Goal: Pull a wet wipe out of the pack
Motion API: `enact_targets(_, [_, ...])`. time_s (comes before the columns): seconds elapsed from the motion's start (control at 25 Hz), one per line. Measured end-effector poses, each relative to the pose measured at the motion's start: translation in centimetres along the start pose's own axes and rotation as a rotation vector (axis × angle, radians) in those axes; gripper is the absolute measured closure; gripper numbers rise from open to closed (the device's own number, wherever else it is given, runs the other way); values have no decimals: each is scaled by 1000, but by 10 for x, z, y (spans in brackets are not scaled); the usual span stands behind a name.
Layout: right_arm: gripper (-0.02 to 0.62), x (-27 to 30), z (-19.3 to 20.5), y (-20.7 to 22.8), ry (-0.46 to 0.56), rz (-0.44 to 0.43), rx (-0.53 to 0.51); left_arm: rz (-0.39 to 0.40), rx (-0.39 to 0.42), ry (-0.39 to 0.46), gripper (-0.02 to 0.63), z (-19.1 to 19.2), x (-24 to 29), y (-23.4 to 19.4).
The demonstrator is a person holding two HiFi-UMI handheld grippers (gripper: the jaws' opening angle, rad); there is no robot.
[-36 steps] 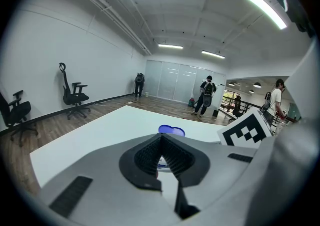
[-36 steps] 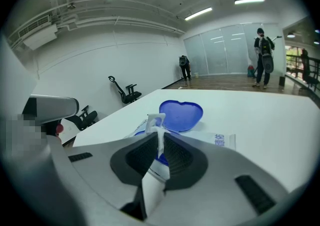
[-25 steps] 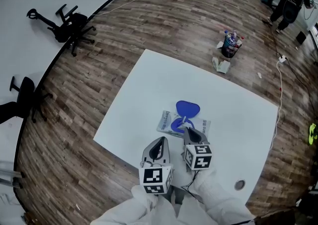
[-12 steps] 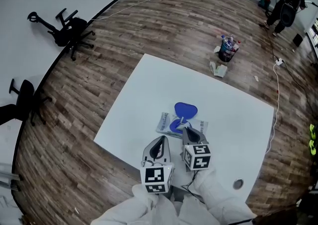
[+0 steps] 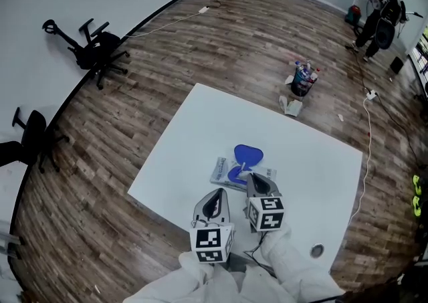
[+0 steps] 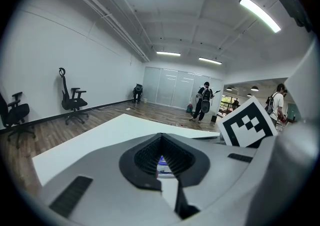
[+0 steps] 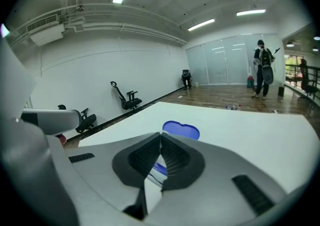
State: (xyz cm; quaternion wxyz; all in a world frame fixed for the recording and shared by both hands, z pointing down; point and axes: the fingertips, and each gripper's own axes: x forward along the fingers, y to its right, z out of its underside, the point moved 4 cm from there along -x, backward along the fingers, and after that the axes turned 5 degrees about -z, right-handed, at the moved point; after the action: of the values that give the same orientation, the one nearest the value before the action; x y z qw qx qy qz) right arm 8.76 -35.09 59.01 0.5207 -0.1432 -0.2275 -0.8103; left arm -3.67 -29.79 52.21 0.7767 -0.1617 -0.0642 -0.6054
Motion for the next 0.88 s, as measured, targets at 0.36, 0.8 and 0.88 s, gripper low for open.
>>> enact_targets(0.36, [583,-15,-20,5,48,13,-20,13,-12,25,606,-3,-7,7])
enact_targets(0.8, [583,-28,-33,-1,81,10,-41,14,-3,47,606,-10,-18,8])
enact_targets(0.88, [583,-32,-36,-1,90,11,-47,13,-3,49,606,-10,-21,9])
